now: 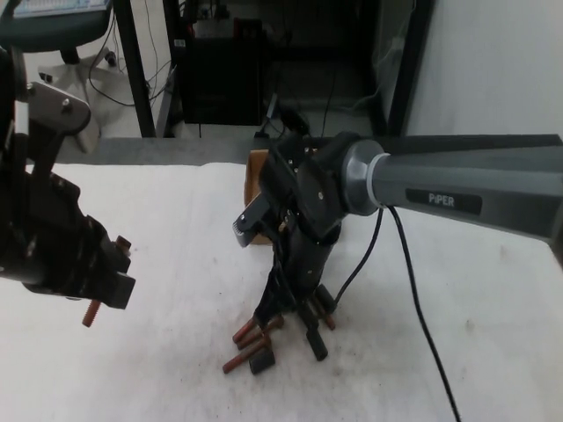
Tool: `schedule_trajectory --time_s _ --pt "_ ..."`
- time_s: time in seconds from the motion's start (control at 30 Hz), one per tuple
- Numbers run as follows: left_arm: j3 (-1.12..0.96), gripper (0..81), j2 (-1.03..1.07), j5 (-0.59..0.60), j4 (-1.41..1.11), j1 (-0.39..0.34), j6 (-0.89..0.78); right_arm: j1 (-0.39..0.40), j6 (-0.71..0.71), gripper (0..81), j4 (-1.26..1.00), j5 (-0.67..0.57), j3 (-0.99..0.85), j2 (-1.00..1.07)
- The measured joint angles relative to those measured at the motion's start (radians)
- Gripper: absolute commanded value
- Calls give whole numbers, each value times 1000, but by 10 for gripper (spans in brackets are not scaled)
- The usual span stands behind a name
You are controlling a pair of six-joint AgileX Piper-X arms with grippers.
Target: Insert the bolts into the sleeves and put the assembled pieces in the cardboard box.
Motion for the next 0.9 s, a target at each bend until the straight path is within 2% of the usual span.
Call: schedule_trajectory --time_s 0.17,0.37,0.47,0.5,0.6,0.67,0.73,0.8,0.87,0.9 --pt "3 3 -33 75 -118 0 -99 -30 60 8 8 -30 7 -116" --pt "3 3 -116 168 -538 1 -286 -117 263 8 -149 -181 93 -407" --pt "3 3 -122 172 -666 1 -330 -175 367 8 -311 -269 225 -578" --pt "3 3 -122 176 -709 1 -350 -208 437 8 -423 -329 335 -678" --pt "14 3 -115 225 -852 1 -418 -244 579 8 -742 -493 611 -877" --pt "37 3 -102 308 -973 4 -487 -235 628 8 -913 -563 742 -955" --pt "92 3 -79 465 -1155 4 -624 -222 645 8 -1007 -581 818 -993" --pt "113 3 -65 518 -1221 4 -683 -185 655 8 -1121 -593 922 -1037" --pt "148 3 -34 598 -1336 4 -789 -131 662 8 -1209 -592 999 -1055" --pt "166 3 -15 638 -1402 4 -847 -77 655 8 -1239 -585 1037 -1054"
